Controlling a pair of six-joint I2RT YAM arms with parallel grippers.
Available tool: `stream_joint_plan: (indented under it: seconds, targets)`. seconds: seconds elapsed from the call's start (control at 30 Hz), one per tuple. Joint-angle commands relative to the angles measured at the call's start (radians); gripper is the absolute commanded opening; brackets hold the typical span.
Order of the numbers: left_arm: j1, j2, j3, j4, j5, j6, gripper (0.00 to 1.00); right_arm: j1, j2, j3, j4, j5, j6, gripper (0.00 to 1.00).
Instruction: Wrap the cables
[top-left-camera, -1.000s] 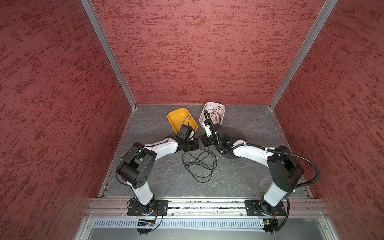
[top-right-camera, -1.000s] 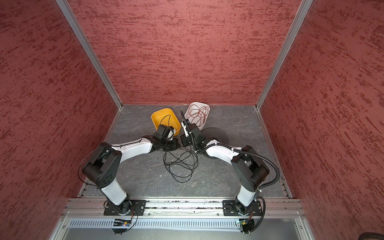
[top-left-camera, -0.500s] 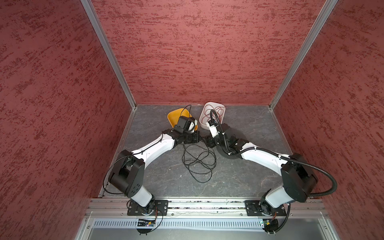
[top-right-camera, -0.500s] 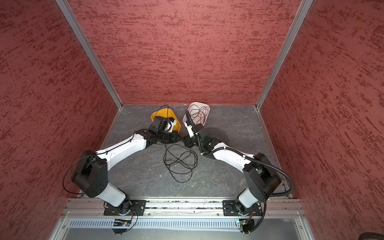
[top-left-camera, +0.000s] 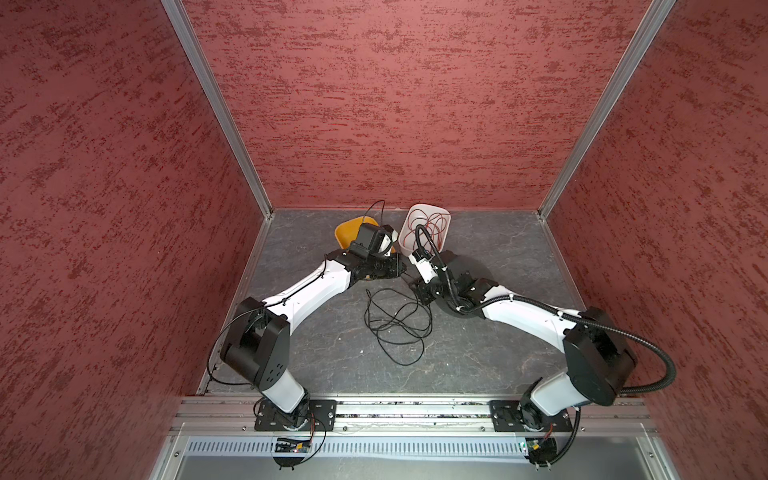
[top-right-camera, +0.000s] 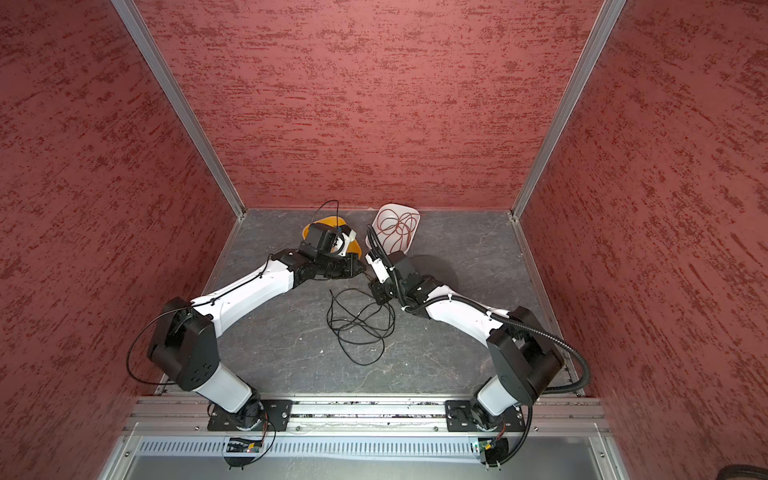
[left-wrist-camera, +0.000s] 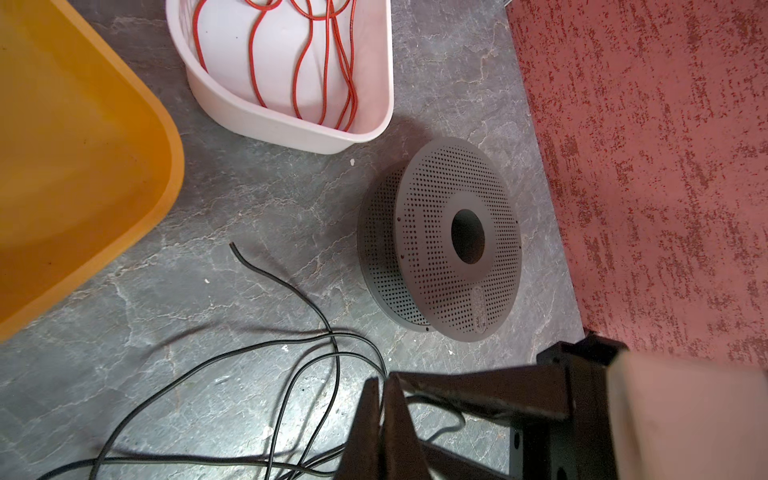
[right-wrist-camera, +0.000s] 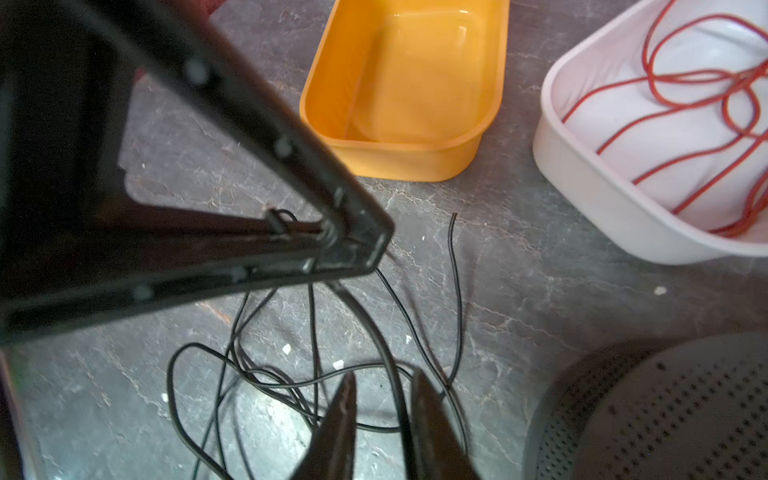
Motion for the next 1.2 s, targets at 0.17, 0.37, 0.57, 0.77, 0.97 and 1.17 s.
stream_joint_plan:
  seconds: [0.17,0.37,0.57,0.77,0.97,1.17]
  targets:
    - [0.052,0.074,0.004,-0.014,-0.028,0.005,0.38,0.002,-0.160,-0.073,-0.028,0.016,-0.006,0.00]
    - [0.058,0.159,0.034,-0.013,-0.103,-0.026,0.48,-0.004,-0.240,-0.170,-0.014,0.044,0.012,0.00]
    - [0.027,0.267,0.111,-0.031,-0.181,-0.047,0.50,-0.005,-0.306,-0.239,-0.003,0.069,0.029,0.00]
    - [0.000,0.367,0.188,-0.031,-0.259,-0.059,0.50,-0.005,-0.358,-0.273,0.001,0.109,0.050,0.00]
    - [-0.016,0.458,0.265,-0.070,-0.307,-0.062,0.43,-0.008,-0.414,-0.293,-0.012,0.157,0.088,0.00]
    - [-0.019,0.495,0.279,-0.063,-0.309,-0.063,0.30,-0.021,-0.499,-0.319,0.001,0.180,0.129,0.00]
